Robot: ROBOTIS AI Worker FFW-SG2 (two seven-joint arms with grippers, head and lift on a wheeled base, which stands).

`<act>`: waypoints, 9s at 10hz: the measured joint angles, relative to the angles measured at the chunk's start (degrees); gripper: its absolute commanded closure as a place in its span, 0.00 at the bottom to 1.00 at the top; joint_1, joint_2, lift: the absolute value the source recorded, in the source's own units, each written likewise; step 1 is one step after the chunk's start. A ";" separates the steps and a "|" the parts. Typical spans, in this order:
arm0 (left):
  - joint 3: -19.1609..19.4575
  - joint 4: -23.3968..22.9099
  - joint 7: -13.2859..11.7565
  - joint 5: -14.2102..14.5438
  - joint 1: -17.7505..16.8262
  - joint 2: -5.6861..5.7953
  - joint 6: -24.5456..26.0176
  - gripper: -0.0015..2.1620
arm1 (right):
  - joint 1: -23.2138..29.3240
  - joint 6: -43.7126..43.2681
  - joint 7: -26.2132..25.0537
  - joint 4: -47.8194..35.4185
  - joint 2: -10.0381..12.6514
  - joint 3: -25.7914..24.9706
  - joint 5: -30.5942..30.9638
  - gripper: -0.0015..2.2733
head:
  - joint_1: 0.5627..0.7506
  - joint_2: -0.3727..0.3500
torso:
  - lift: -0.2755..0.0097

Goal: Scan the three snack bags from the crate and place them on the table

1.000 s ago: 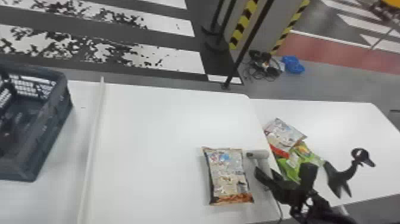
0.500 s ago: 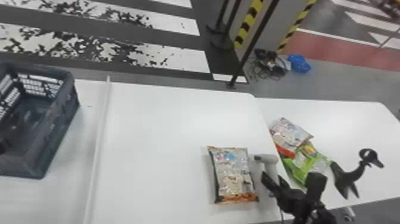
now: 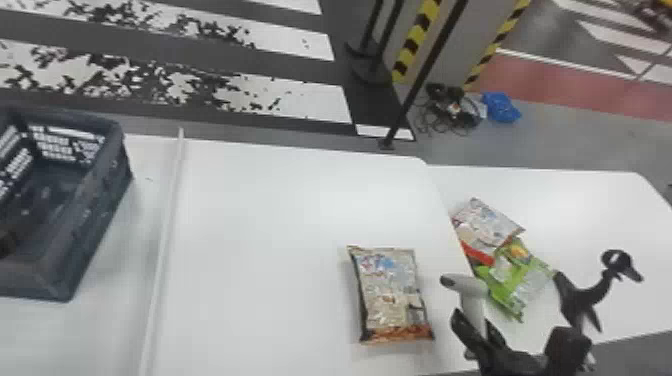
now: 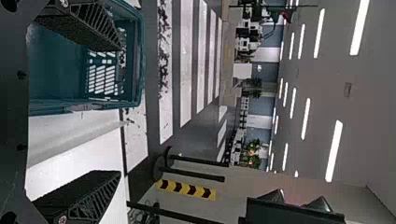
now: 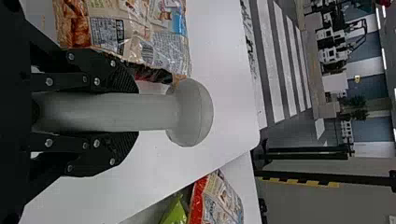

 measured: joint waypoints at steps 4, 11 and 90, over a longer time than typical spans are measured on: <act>0.41 -0.39 -0.14 0.20 1.09 0.10 -0.16 0.03 | 3.31 -0.17 0.18 -3.14 1.46 3.64 -1.52 0.98 | 0.70 0.17 | 0.84; 0.90 -0.62 -0.47 0.37 1.47 0.09 -0.05 0.03 | 2.41 0.47 0.61 -1.24 1.51 7.95 0.34 0.98 | 0.70 0.27 | 0.84; -12.02 -9.87 5.89 -9.95 20.91 -9.01 -2.87 0.07 | 15.67 -9.92 -27.62 -31.58 -3.01 33.29 3.61 0.05 | 0.70 0.40 | 0.84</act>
